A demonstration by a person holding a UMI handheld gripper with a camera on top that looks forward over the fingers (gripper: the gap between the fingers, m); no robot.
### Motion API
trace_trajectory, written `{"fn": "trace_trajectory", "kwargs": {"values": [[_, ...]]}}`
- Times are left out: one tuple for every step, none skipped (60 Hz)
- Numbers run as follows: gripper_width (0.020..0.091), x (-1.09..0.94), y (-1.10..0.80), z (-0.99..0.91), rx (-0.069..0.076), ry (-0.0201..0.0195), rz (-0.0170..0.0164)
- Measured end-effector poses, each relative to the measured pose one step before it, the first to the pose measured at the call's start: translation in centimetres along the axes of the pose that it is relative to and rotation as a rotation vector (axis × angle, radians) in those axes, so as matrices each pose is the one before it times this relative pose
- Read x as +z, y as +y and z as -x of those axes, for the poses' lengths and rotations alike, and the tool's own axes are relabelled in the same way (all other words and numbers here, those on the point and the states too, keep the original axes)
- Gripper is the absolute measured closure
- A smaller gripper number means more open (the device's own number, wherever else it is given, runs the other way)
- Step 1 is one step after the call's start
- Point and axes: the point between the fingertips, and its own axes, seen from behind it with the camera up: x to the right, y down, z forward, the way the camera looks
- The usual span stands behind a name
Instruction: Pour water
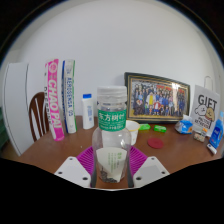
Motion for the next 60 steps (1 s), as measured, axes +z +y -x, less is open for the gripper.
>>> {"fn": "trace_trajectory", "kwargs": {"values": [[0.0681,0.244,-0.662,0.363,0.0163,-0.00591,-0.00713],[0.0683,0.275,-0.689,0.390,0.0181,-0.00684,-0.00736],[0.0682,0.322,-0.680,0.485,0.0191,-0.00937,-0.00759],[0.0682,0.322,-0.712,0.489,0.0196,-0.01077,-0.00777],[0.0682,0.349,-0.745,0.434,0.0208,-0.00911,-0.00961],[0.0683,0.399,-0.769,0.379,0.0230,-0.00568,-0.01098],[0.0683,0.409,-0.720,0.355,0.0253,-0.00532,-0.01012],[0.0683,0.533,-0.695,0.589,0.0280,-0.00586,-0.00729],[0.0683,0.351,-0.615,0.340,0.0336,-0.01771,-0.00802],[0.0682,0.504,-0.627,0.480,0.0364,-0.01406,-0.00602],[0.0682,0.501,-0.611,0.451,0.0397,-0.01195,-0.00620],[0.0683,0.493,-0.587,0.412,0.0415,-0.01064,-0.00664],[0.0682,0.550,-0.565,0.446,0.0428,-0.01111,-0.00607],[0.0684,0.548,-0.503,0.437,0.0446,-0.01283,-0.00517],[0.0684,0.530,-0.470,0.400,0.0473,-0.01307,-0.00399],[0.0684,0.516,-0.411,0.381,0.0494,-0.01211,-0.00277],[0.0684,0.709,-0.289,0.649,0.0486,-0.00353,-0.00367],[0.0684,0.505,-0.436,0.085,0.0524,-0.01568,-0.00360],[0.0684,0.530,-0.367,0.271,0.0541,-0.01192,-0.00298],[0.0684,0.514,-0.296,0.249,0.0555,-0.01172,-0.00144],[0.0685,0.471,-0.248,0.196,0.0565,-0.01152,-0.00037],[0.0685,0.474,-0.241,0.144,0.0564,-0.01081,0.00015],[0.0685,0.454,-0.242,0.076,0.0565,-0.01050,0.00008],[0.0685,0.442,-0.226,0.074,0.0573,-0.01038,-0.00086],[0.0685,0.455,-0.235,0.031,0.0587,-0.01128,-0.00052],[0.0685,0.453,-0.217,0.029,0.0587,-0.01215,-0.00031],[0.0686,0.440,-0.093,0.178,0.0571,-0.00816,-0.00250],[0.0684,0.521,-0.214,-0.171,0.0528,-0.00947,0.00256],[0.0684,0.426,-0.179,-0.102,0.0520,-0.00892,0.00213],[0.0684,0.422,-0.150,-0.126,0.0507,-0.00923,0.00384],[0.0684,0.353,-0.177,-0.178,0.0502,-0.00785,0.00280],[0.0685,0.326,-0.239,-0.222,0.0473,-0.00473,0.00069],[0.0686,0.320,-0.271,-0.283,0.0436,-0.00239,-0.00089],[0.0687,0.320,-0.267,-0.209,0.0413,-0.00414,-0.00077],[0.0686,0.297,-0.259,-0.125,0.0398,-0.00661,0.00063],[0.0684,0.289,-0.225,0.058,0.0419,-0.00366,-0.00300],[0.0686,0.283,-0.344,-0.167,0.0375,-0.00544,-0.00168],[0.0685,0.278,-0.266,-0.192,0.0363,-0.00392,-0.00089],[0.0684,0.275,-0.162,-0.160,0.0358,-0.00192,0.00047],[0.0683,0.228,-0.216,-0.101,0.0349,-0.00801,0.00234],[0.0684,0.211,-0.198,-0.090,0.0342,-0.00265,0.00044],[0.0684,0.180,-0.221,-0.088,0.0316,-0.00367,-0.00124],[0.0684,0.188,-0.206,-0.103,0.0284,-0.00389,-0.00119],[0.0685,0.186,-0.144,-0.062,0.0254,-0.00523,0.00102],[0.0684,0.187,-0.116,-0.085,0.0233,-0.00523,0.00130],[0.0684,0.150,-0.119,-0.127,0.0226,-0.00263,0.00027],[0.0684,0.139,-0.110,-0.156,0.0225,-0.00088,-0.00041],[0.0685,-0.001,-0.059,-0.006,0.0249,0.00261,0.00069],[0.0685,0.261,-0.044,-0.139,0.0224,-0.00194,0.00175],[0.0686,0.132,-0.005,-0.068,0.0247,-0.00359,0.00215],[0.0686,0.130,-0.048,-0.102,0.0239,-0.00279,0.00085],[0.0685,0.116,-0.082,-0.144,0.0212,-0.00099,-0.00037],[0.0684,0.081,-0.054,-0.173,0.0186,0.00024,-0.00048],[0.0685,0.073,-0.035,-0.174,0.0152,0.00071,-0.00019],[0.0685,-0.155,-0.014,-0.140,0.0130,0.00333,0.00087],[0.0685,0.135,-0.139,-0.224,0.0094,0.00248,-0.00199],[0.0684,0.133,-0.128,-0.197,0.0082,0.00392,-0.00069],[0.0683,0.082,-0.065,-0.151,0.0090,0.00229,-0.00017],[0.0684,0.042,-0.020,-0.145,0.0087,0.00168,0.00169],[0.0683,0.035,-0.029,-0.141,0.0080,0.00223,0.00123]]}}
